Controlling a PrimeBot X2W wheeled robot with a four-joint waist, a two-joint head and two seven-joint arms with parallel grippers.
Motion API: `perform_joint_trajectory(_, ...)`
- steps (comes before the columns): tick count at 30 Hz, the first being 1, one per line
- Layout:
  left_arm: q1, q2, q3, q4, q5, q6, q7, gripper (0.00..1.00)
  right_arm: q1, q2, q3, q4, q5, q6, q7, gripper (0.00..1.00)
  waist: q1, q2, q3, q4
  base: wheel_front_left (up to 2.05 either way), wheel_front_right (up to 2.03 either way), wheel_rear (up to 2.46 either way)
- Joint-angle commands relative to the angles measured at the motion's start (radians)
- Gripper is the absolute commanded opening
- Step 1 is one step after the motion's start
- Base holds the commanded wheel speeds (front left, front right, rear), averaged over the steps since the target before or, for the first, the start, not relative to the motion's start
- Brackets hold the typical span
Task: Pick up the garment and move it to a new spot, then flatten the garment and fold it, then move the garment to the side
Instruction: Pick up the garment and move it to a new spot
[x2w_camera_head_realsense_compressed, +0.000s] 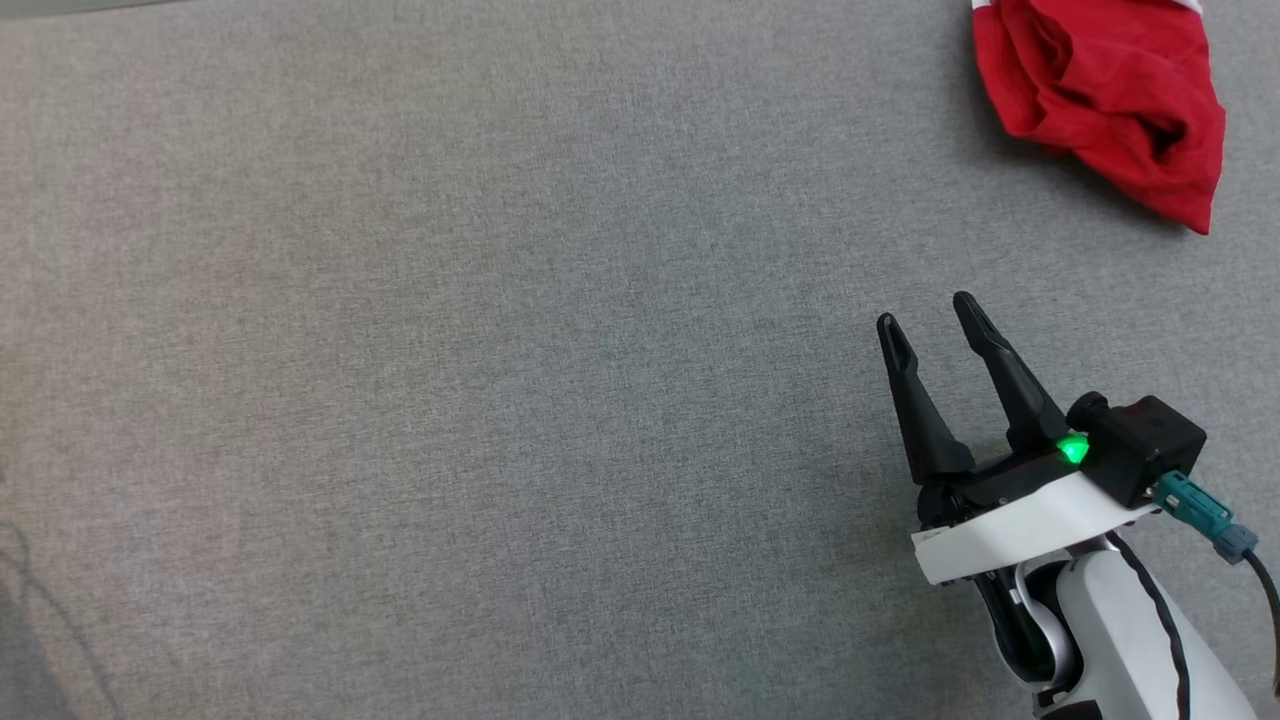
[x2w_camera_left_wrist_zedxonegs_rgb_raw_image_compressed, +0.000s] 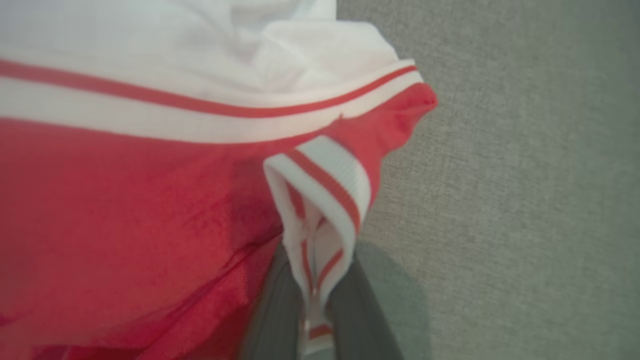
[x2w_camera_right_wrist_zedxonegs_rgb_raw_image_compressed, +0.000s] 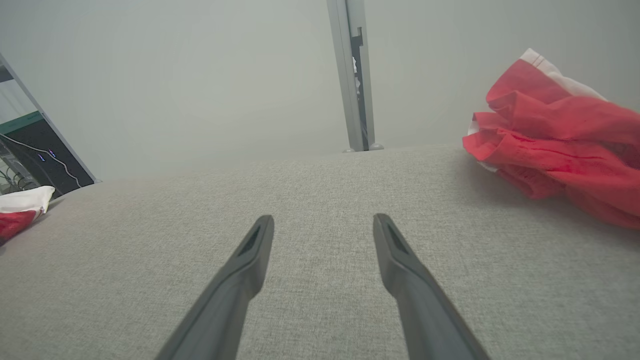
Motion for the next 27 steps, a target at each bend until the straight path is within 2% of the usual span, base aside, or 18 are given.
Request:
perform_joint_trajectory(1, 0.009, 0.003, -0.008, -0.014, -0.019, -0.001, -0.006, 0.00, 0.001, -0.001, -0.001, 0.005, 0.006, 0.000, -0.006, 1.00, -0.0001, 0.0000, -0.012, 0.004, 0.00, 0.00, 0.00)
perform_joint_trajectory(9, 0.024, 0.033, -0.082, -0.097, -0.080, -0.001, -0.044, 0.00, 0.021, 0.003, 0.001, 0.016, 0.013, 0.000, -0.006, 1.00, -0.0001, 0.0000, -0.077, 0.018, 0.00, 0.00, 0.00)
perform_joint_trajectory(19, 0.021, 0.045, -0.280, -0.278, -0.133, -0.002, -0.056, 0.00, 0.052, 0.009, 0.000, 0.040, 0.025, 0.000, -0.006, 1.00, -0.0001, 0.0000, -0.197, 0.044, 0.00, 0.00, 0.00)
perform_joint_trajectory(27, -0.004, 0.014, -0.439, -0.459, -0.152, -0.002, -0.029, 0.00, 0.079, 0.016, -0.009, 0.048, 0.029, 0.000, -0.006, 1.00, -0.0001, 0.0000, -0.280, 0.035, 0.00, 0.00, 0.00)
